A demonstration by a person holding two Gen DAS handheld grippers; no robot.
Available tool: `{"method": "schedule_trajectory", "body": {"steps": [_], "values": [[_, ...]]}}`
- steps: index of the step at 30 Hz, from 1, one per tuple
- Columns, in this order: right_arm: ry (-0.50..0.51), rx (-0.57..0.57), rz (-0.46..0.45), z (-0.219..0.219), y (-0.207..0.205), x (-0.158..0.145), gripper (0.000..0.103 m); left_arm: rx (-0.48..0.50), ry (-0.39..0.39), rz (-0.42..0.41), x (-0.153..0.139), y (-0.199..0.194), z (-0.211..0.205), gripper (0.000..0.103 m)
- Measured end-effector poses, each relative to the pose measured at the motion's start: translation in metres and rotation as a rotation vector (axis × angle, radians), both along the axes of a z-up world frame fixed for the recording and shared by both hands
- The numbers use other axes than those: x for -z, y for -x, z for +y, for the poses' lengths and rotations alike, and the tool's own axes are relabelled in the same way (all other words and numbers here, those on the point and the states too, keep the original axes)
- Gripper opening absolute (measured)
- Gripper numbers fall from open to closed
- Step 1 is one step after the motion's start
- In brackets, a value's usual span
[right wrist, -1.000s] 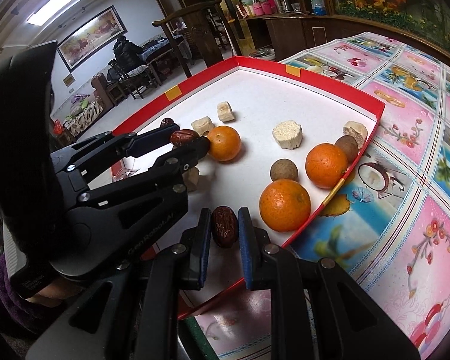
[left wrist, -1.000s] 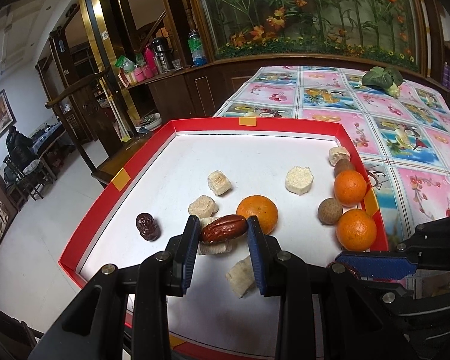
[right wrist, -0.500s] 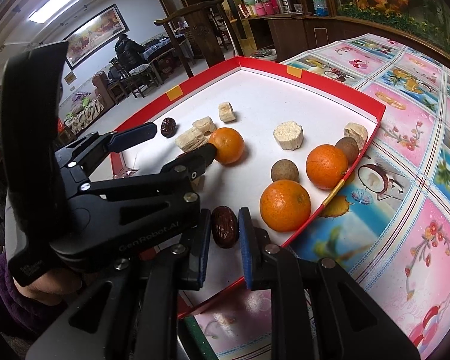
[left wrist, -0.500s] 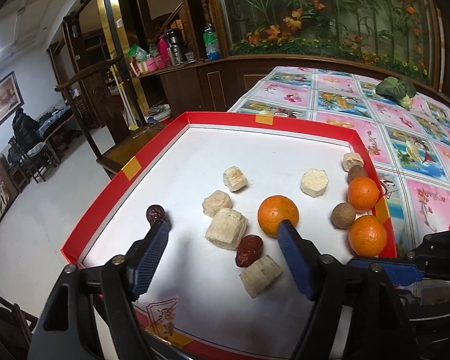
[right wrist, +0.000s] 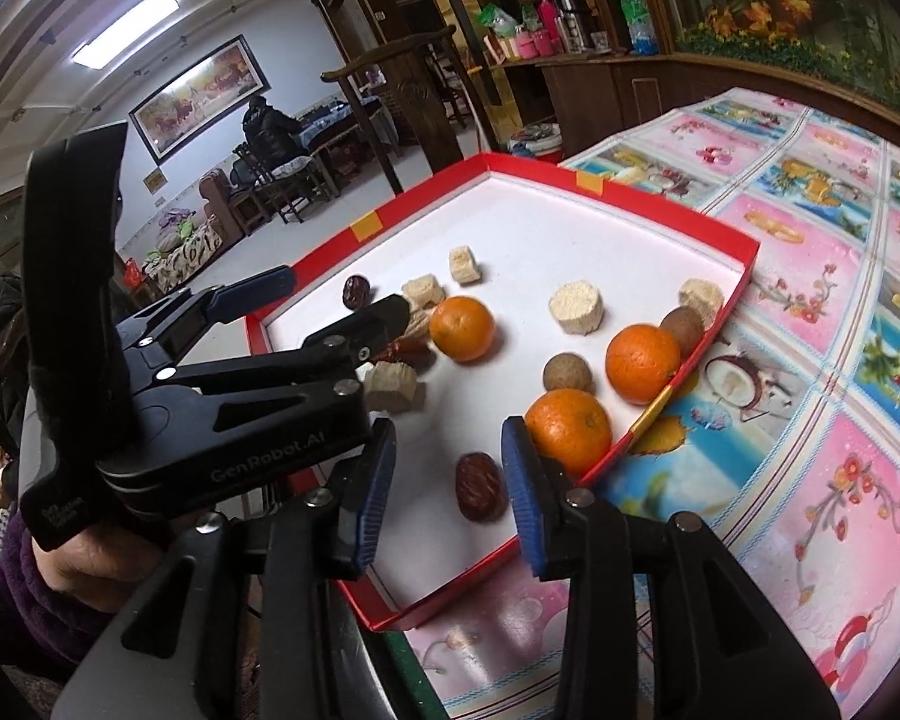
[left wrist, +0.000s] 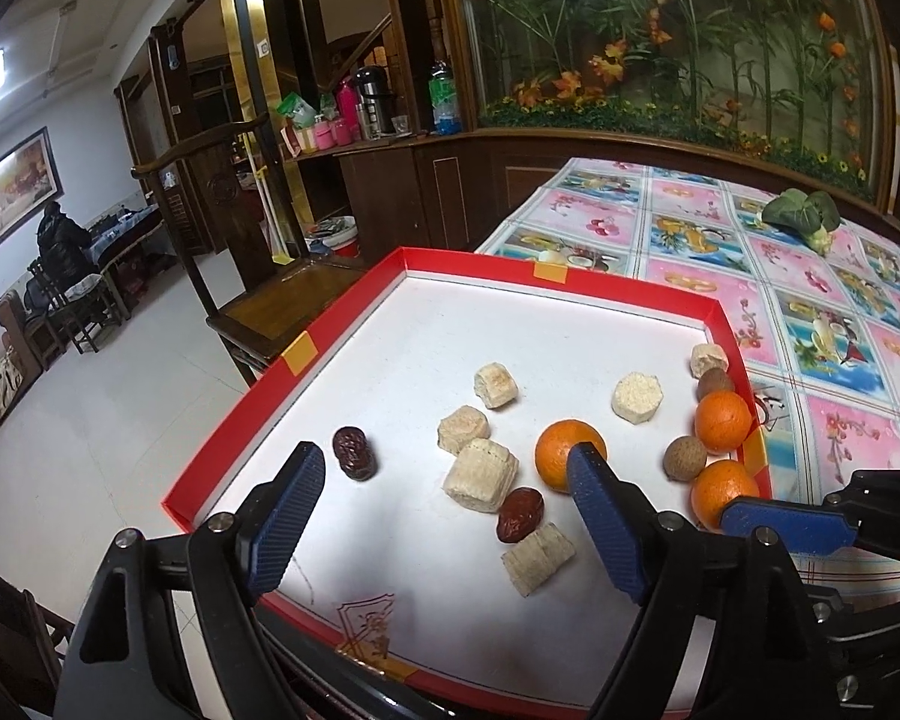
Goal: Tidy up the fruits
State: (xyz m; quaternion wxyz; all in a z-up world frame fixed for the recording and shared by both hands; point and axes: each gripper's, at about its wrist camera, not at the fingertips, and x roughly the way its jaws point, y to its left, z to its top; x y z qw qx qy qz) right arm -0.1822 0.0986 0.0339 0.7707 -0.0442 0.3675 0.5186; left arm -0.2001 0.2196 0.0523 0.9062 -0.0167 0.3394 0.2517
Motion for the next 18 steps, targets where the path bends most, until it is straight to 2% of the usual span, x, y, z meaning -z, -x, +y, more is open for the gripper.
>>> {"method": "schedule_trajectory", "body": {"steps": [7, 12, 18], "values": [[-0.041, 0.125, -0.074, -0.017, -0.01, -0.012, 0.05, -0.006, -0.034, 0.013, -0.002, -0.001, -0.006, 0.085], [-0.029, 0.198, -0.079, -0.022, -0.021, -0.013, 0.058, -0.002, -0.042, -0.004, -0.007, 0.001, -0.01, 0.089], [-0.026, 0.245, -0.126, -0.025, -0.022, -0.016, 0.068, -0.029, 0.006, -0.052, -0.015, 0.007, -0.005, 0.093]]}}
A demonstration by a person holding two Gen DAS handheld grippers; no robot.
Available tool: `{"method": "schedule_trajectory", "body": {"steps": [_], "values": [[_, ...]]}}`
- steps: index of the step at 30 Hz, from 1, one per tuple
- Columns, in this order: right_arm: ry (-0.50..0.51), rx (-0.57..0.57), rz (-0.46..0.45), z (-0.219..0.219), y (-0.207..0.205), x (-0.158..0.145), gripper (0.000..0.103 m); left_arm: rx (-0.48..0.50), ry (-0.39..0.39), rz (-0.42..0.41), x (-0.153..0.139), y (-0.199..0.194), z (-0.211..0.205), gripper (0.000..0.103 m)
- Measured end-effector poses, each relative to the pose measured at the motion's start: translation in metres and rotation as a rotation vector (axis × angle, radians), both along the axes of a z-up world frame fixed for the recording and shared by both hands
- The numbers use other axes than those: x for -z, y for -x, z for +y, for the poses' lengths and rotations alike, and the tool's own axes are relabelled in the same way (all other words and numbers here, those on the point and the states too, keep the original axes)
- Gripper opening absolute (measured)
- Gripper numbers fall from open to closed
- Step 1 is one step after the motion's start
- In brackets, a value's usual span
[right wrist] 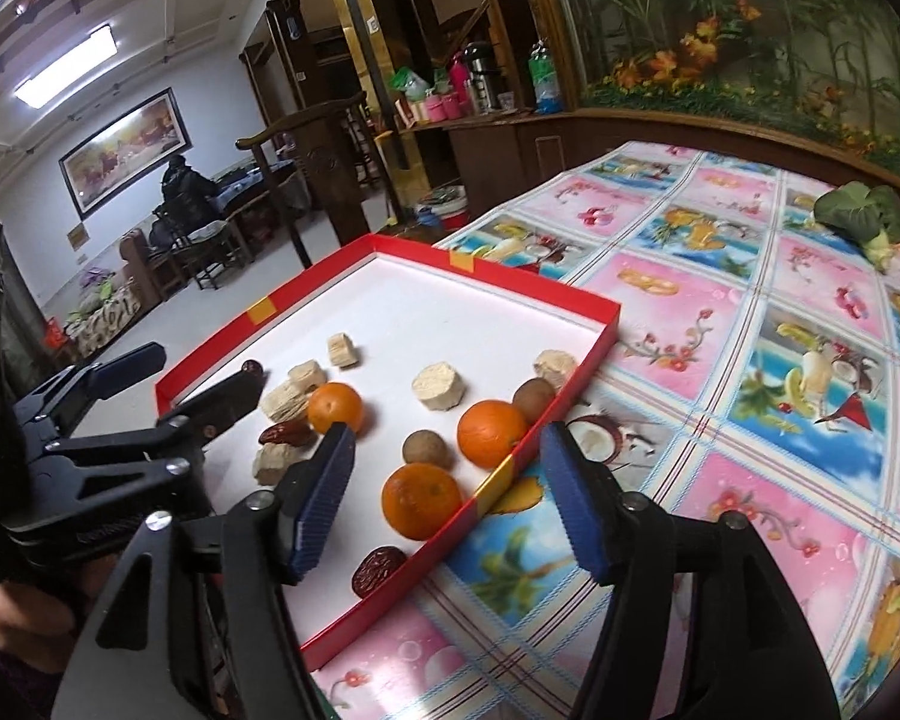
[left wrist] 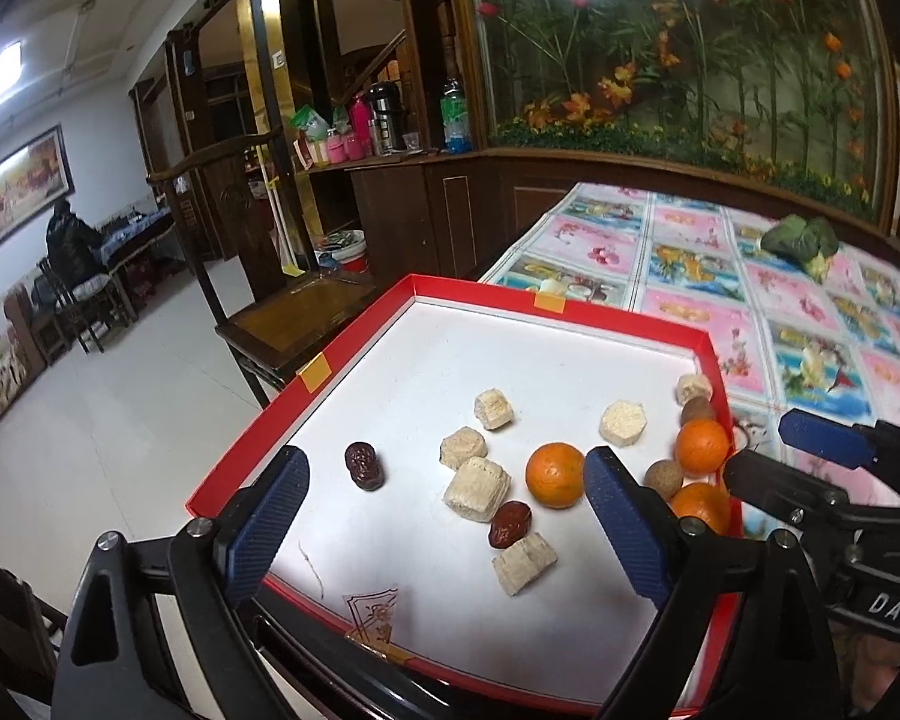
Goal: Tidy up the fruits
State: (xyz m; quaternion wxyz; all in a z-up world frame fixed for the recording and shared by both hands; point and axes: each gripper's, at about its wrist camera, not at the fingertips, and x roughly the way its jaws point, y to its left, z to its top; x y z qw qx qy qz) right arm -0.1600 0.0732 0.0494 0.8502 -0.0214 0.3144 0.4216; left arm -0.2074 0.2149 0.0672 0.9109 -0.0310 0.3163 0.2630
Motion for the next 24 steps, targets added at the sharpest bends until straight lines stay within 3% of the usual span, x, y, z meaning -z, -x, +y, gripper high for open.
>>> {"method": "schedule_trajectory", "body": {"steps": [10, 17, 19, 24], "values": [[-0.05, 0.042, -0.147, -0.009, 0.017, -0.014, 0.082, -0.041, -0.027, -0.043, -0.005, 0.006, -0.003, 0.093], [-0.034, 0.041, -0.147, -0.005, 0.016, -0.012, 0.082, -0.041, -0.048, -0.039, -0.005, 0.005, -0.008, 0.094], [-0.034, 0.04, -0.144, -0.005, 0.016, -0.011, 0.082, -0.046, -0.064, -0.03, -0.004, 0.005, -0.01, 0.103], [-0.033, 0.041, -0.143, -0.006, 0.018, -0.011, 0.083, -0.053, -0.08, -0.035, -0.005, 0.008, -0.013, 0.102]]}}
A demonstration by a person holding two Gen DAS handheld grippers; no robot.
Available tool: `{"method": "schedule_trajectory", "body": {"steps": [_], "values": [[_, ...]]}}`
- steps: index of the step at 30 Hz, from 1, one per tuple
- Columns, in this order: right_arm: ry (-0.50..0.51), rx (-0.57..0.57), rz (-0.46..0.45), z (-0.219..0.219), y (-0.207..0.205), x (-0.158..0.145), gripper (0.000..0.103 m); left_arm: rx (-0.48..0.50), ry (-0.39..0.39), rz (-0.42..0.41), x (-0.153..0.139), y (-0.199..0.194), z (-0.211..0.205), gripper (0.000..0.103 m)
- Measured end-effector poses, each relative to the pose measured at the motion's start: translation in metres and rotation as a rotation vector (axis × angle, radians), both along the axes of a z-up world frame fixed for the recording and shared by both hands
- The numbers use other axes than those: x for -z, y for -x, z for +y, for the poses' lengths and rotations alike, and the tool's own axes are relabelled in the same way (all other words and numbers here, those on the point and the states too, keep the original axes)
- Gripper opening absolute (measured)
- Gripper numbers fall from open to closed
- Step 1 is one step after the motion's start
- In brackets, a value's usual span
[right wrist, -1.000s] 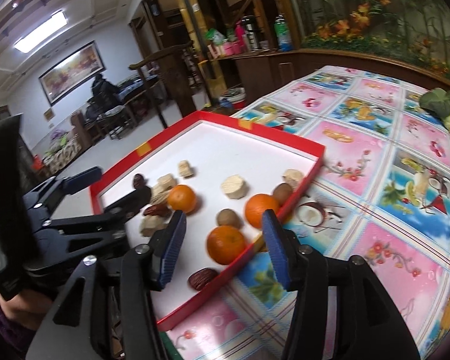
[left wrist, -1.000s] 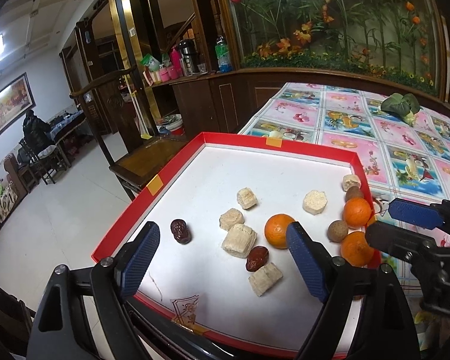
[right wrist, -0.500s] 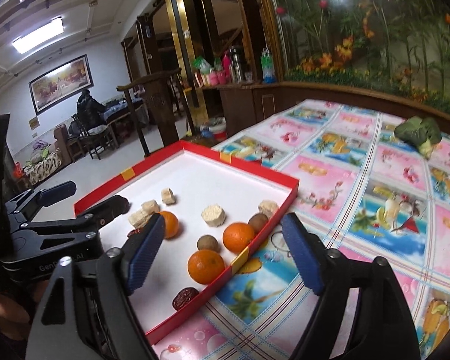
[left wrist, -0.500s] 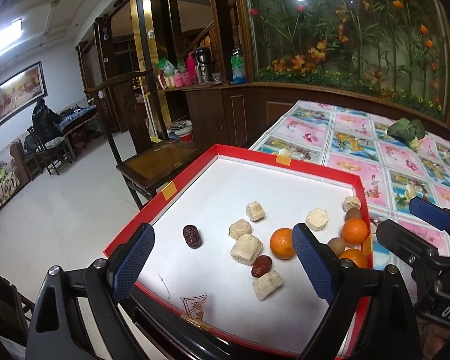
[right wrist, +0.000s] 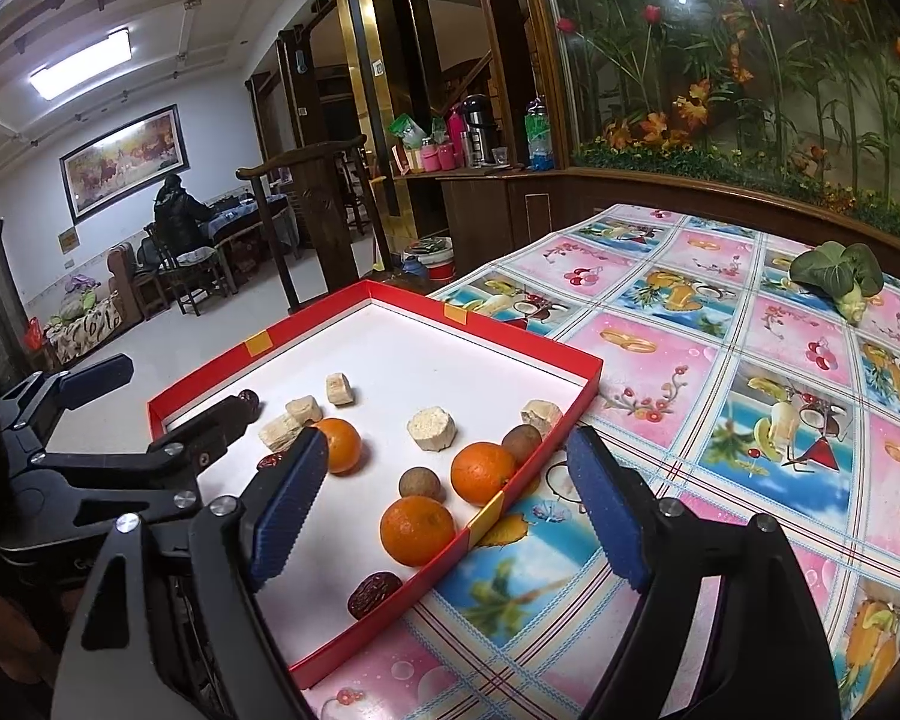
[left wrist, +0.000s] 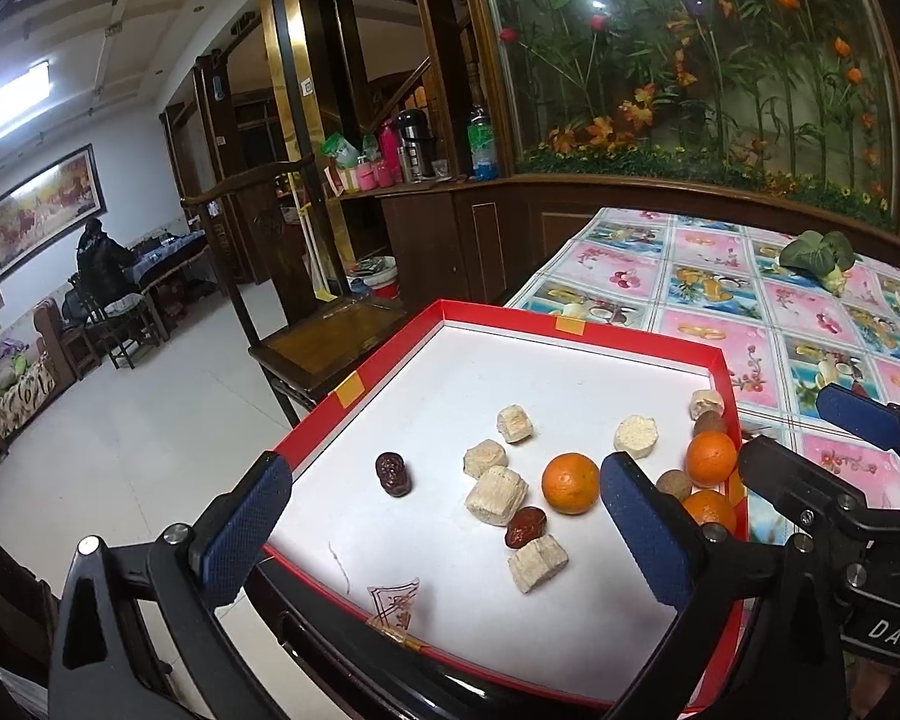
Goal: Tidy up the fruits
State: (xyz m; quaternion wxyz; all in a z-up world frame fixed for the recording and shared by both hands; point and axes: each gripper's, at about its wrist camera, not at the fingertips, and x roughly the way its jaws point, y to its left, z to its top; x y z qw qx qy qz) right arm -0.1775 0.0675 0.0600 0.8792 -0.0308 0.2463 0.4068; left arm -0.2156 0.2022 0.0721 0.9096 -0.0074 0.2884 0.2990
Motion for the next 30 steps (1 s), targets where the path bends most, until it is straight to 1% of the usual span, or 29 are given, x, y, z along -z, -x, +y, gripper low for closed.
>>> {"method": "schedule_trajectory", "body": {"steps": [5, 13, 30], "values": [[0.0, 0.001, -0.002, 0.0003, 0.0, 0.0005, 0.083, 0.0, 0.038, 0.002, 0.0018, 0.0012, 0.0027, 0.102], [0.0, 0.0, -0.001, 0.0005, -0.0006, 0.0008, 0.083, -0.007, 0.036, 0.013, 0.0031, 0.0012, 0.001, 0.102], [0.0, 0.001, -0.001, 0.001, -0.0007, 0.001, 0.083, -0.002, 0.07, 0.017, 0.0088, 0.002, 0.0012, 0.102]]}}
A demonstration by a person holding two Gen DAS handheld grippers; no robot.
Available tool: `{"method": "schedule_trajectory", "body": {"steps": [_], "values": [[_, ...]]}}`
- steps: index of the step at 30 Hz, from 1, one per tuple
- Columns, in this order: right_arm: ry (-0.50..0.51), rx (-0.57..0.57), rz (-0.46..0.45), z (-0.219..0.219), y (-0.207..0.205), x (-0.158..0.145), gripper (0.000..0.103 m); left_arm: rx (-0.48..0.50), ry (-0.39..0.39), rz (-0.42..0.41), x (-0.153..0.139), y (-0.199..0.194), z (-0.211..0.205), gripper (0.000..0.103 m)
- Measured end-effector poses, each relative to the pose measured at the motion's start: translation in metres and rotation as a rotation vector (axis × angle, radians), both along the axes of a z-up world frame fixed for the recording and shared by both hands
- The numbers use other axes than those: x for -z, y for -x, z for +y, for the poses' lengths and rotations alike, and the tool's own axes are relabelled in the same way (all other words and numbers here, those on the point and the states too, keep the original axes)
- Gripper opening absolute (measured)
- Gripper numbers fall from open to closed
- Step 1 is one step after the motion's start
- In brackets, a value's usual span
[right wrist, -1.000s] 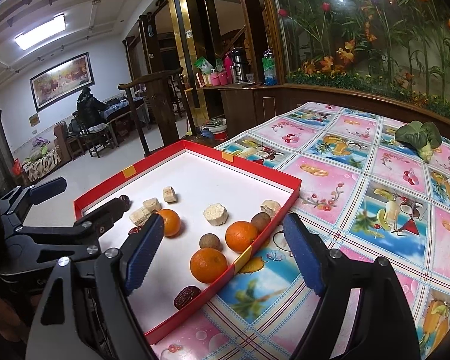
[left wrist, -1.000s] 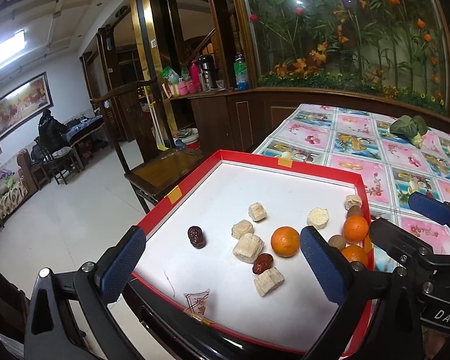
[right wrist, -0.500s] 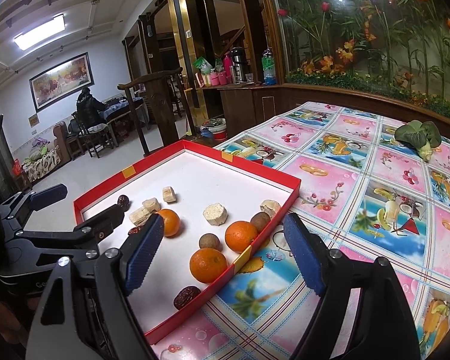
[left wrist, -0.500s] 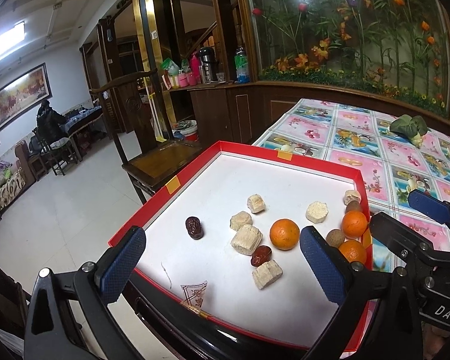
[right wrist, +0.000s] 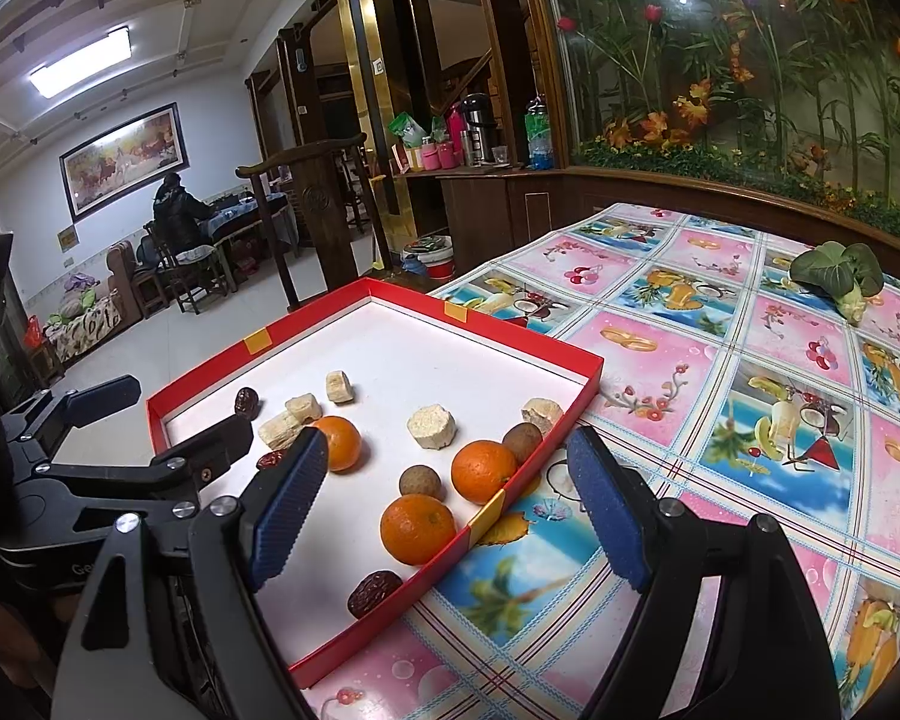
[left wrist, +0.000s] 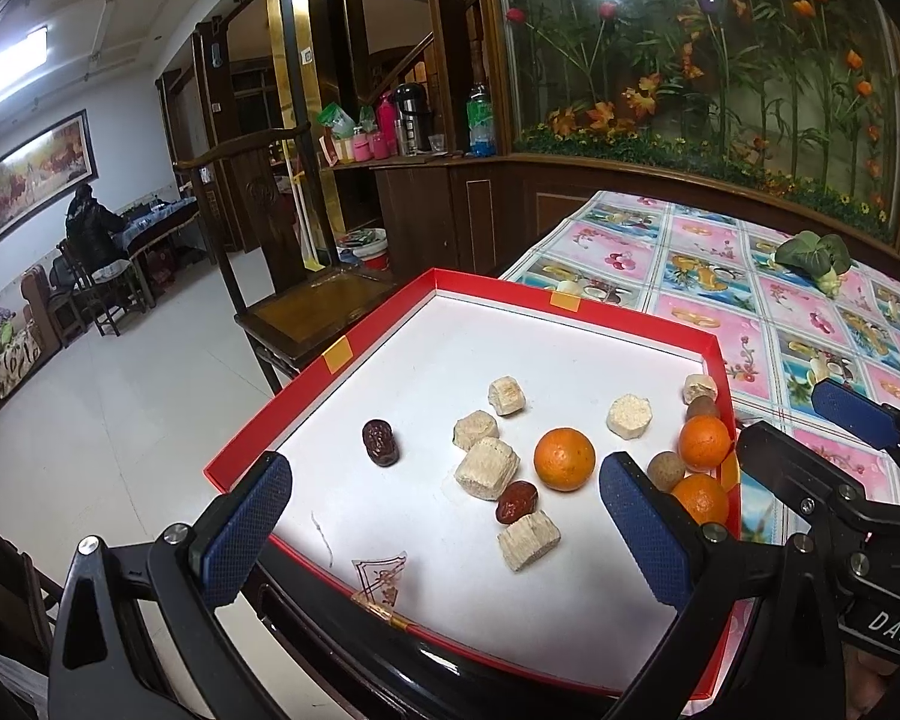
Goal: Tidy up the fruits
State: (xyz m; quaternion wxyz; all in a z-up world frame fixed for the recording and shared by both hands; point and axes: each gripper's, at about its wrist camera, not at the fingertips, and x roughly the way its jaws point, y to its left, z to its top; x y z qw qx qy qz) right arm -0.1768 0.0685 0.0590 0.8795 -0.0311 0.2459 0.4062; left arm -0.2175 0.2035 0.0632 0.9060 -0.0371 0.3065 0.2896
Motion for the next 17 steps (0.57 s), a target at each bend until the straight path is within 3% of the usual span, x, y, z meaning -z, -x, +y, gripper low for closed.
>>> {"method": "schedule_trajectory", "body": {"steps": [14, 17], "values": [[0.002, -0.002, 0.003, 0.0012, 0.0009, 0.0024, 0.083, -0.003, -0.022, -0.014, 0.0023, 0.0015, -0.0016, 0.102], [0.004, 0.0, 0.004, 0.0012, 0.0011, 0.0034, 0.083, 0.001, 0.007, -0.002, 0.0055, -0.0005, 0.0007, 0.102]]}}
